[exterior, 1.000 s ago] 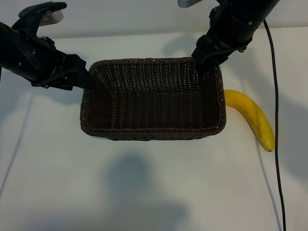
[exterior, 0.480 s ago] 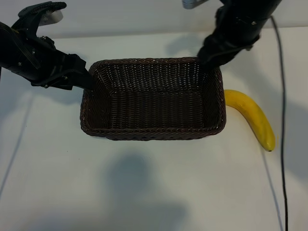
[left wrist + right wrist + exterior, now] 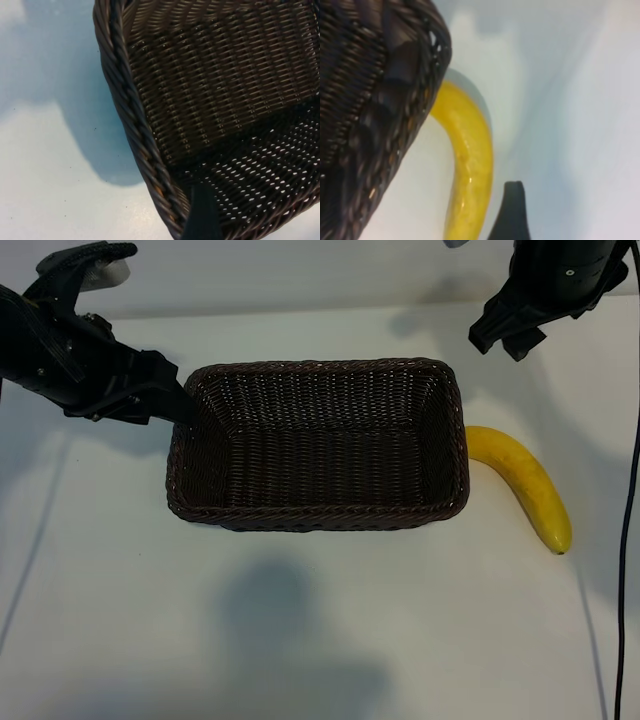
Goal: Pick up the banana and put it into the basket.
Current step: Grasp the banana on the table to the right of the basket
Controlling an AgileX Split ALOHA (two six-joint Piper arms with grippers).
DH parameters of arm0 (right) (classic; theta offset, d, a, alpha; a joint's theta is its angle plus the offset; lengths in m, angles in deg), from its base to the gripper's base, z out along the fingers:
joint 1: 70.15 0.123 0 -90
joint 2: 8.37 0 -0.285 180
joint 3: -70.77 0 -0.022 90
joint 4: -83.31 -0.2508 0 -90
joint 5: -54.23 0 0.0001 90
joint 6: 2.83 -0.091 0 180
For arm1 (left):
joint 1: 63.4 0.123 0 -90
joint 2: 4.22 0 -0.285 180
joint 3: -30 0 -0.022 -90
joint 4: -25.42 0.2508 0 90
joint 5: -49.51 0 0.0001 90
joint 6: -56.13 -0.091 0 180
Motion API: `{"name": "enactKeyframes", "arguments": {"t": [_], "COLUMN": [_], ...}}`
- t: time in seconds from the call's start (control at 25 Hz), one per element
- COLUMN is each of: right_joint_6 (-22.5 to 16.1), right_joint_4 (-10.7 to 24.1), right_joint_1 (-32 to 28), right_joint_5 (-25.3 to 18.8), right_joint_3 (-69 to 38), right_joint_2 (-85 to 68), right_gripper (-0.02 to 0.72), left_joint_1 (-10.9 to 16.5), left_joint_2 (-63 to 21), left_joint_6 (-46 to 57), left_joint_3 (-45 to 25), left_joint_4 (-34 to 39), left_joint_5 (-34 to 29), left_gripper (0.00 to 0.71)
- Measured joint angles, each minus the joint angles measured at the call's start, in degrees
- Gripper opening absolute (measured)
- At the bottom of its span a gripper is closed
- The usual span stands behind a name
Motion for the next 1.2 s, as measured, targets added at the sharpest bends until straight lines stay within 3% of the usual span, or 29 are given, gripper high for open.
{"name": "enactKeyframes", "arguments": {"t": [0.36,0.56,0.84,1.2], "right_joint_6": [-0.25,3.49,9.29,12.56], "right_joint_4": [-4.04,-10.26,-16.76,-17.49], "right_joint_1": [-5.72,-7.46,-7.46,-7.46], "right_joint_5": [0.23,0.47,8.68,17.57], "right_joint_3": [-5.72,-11.68,-18.07,-22.46], "right_joint_2": [0.00,0.00,0.00,0.00], "right_gripper": [0.624,0.619,0.617,0.610], "left_joint_1": [0.00,0.00,0.00,0.00], "left_joint_2": [0.00,0.00,0.00,0.00], "left_joint_6": [0.00,-0.07,-0.12,-0.12], "left_joint_3": [0.00,0.00,0.00,0.00], "left_joint_4": [0.10,0.12,0.12,0.17], "left_joint_5": [1.30,1.47,1.60,1.66], "left_gripper": [0.595,0.595,0.595,0.595]}}
